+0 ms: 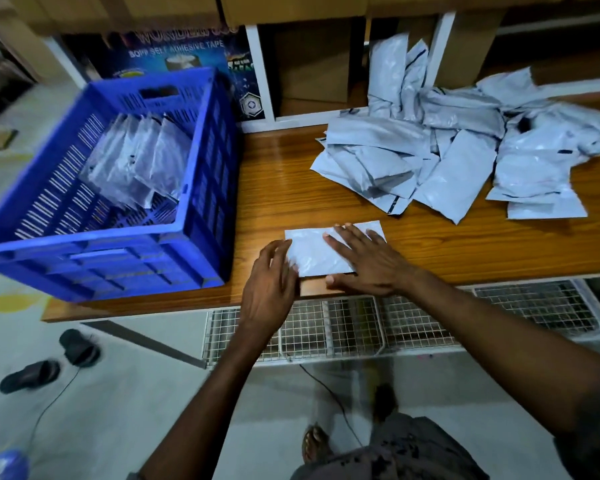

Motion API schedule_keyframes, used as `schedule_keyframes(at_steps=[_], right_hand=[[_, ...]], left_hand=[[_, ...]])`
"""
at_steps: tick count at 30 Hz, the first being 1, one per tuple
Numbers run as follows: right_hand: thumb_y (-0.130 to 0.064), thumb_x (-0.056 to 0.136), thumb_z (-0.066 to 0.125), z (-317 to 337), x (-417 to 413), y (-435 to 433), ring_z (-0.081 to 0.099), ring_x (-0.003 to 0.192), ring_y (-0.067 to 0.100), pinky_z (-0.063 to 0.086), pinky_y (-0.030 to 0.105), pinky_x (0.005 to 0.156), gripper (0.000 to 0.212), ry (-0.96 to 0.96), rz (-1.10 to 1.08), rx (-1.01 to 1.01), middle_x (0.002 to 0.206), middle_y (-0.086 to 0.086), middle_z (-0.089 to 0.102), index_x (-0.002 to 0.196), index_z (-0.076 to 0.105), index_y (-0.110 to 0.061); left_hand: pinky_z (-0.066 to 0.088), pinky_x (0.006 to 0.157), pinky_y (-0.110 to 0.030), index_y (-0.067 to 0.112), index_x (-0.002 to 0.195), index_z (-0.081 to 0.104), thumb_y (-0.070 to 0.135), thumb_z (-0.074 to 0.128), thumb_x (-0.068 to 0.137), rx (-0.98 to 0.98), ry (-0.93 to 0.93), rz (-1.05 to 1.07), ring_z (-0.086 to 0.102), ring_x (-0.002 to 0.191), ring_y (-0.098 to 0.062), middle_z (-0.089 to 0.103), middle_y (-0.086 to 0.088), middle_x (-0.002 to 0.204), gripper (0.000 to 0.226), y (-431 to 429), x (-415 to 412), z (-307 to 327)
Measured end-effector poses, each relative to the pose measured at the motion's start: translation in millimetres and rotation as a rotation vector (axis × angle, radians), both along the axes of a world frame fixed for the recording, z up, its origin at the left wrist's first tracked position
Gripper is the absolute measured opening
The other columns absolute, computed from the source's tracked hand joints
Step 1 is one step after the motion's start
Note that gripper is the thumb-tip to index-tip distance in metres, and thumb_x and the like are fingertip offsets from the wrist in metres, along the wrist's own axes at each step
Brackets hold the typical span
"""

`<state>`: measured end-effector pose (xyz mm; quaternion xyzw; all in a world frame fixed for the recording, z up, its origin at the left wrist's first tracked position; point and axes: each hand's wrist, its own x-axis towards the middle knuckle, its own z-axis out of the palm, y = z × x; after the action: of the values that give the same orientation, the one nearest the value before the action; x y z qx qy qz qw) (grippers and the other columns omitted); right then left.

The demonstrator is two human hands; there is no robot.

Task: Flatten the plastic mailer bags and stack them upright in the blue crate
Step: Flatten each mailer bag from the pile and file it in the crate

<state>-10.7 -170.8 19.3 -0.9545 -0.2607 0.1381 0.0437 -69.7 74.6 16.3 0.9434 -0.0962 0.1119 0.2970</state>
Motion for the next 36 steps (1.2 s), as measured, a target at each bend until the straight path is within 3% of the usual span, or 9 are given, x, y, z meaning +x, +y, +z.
schedule_keyframes(at_steps=[5,8,13,16,20,25,29,32,36], right_hand=[[-0.084,0.091,0.028,-6,-34,-5,-0.012,0.156,0.022,0.005,0.05,0.126,0.096,-0.067,0.02,-0.063,0.168,0.003,-0.017,0.156,-0.023,-0.037],[-0.051,0.1,0.05,-5,-49,-11,-0.004,0.157,0.024,0.011,0.046,0.126,0.093,-0.085,0.041,-0.071,0.17,0.006,-0.009,0.158,-0.021,-0.035],[-0.011,0.095,0.054,38,-59,-2,0.024,0.153,0.021,0.029,0.039,0.119,0.085,-0.104,-0.019,0.2,0.168,0.001,0.018,0.163,0.007,-0.031],[-0.007,0.089,0.059,72,-48,18,0.043,0.141,0.024,0.041,0.039,0.109,0.082,-0.256,-0.031,0.383,0.161,0.002,0.038,0.16,0.024,-0.028],[-0.012,0.095,0.061,122,-23,63,0.06,0.111,0.025,0.047,0.034,0.075,0.069,-0.39,-0.064,0.592,0.14,0.003,0.059,0.156,0.034,-0.029],[-0.027,0.104,0.052,177,11,147,0.063,0.089,0.028,0.051,0.042,0.068,0.047,-0.406,-0.145,0.786,0.116,0.004,0.067,0.148,0.038,-0.038],[-0.027,0.105,0.049,214,44,242,0.064,0.102,0.03,0.051,0.042,0.081,0.036,-0.216,-0.154,1.028,0.118,0.004,0.068,0.141,0.048,-0.029],[-0.023,0.104,0.046,224,82,317,0.063,0.092,0.033,0.052,0.046,0.078,0.029,0.02,-0.251,1.087,0.107,0.008,0.065,0.133,0.052,-0.023],[-0.019,0.102,0.045,199,143,404,0.063,0.098,0.035,0.05,0.039,0.077,0.028,0.22,-0.797,1.237,0.107,0.013,0.066,0.124,0.061,-0.012]], left_hand=[[0.05,0.093,-0.04,0.019,0.139,0.057,0.025,0.052,0.103,-0.03,-0.165,0.138,0.059,0.117,-0.025,0.061,-0.004,0.131,0.037,12,-7,28],[0.05,0.08,-0.036,0.021,0.132,0.062,0.019,0.06,0.102,-0.048,-0.269,0.249,0.063,0.108,-0.018,0.066,0.002,0.118,0.03,18,-13,50],[0.056,0.074,-0.044,0.026,0.123,0.064,0.021,0.061,0.101,-0.149,-0.403,0.429,0.07,0.097,-0.021,0.07,0.004,0.113,0.023,27,-20,87],[0.056,0.072,-0.048,0.024,0.118,0.065,0.022,0.06,0.101,-0.172,-0.46,0.444,0.071,0.092,-0.022,0.07,0.003,0.108,0.018,39,-16,105],[0.054,0.067,-0.048,0.021,0.114,0.068,0.021,0.062,0.101,-0.184,-0.507,0.447,0.067,0.076,-0.02,0.069,0.003,0.101,0.015,62,-1,126],[0.054,0.068,-0.042,0.024,0.107,0.07,0.027,0.062,0.101,-0.259,-0.541,0.447,0.063,0.071,-0.015,0.069,0.008,0.094,0.011,119,31,151],[0.054,0.074,-0.039,0.026,0.104,0.068,0.032,0.061,0.1,-0.138,-0.458,0.459,0.065,0.081,-0.009,0.07,0.009,0.098,0.01,210,69,166],[0.051,0.084,-0.039,0.02,0.116,0.068,0.029,0.059,0.101,0.098,-0.335,0.354,0.064,0.102,-0.022,0.068,-0.003,0.112,0.02,282,109,163],[0.052,0.095,-0.048,0.015,0.146,0.051,0.032,0.054,0.095,0.416,-0.028,0.087,0.06,0.118,-0.038,0.054,-0.014,0.14,0.054,352,157,162]])
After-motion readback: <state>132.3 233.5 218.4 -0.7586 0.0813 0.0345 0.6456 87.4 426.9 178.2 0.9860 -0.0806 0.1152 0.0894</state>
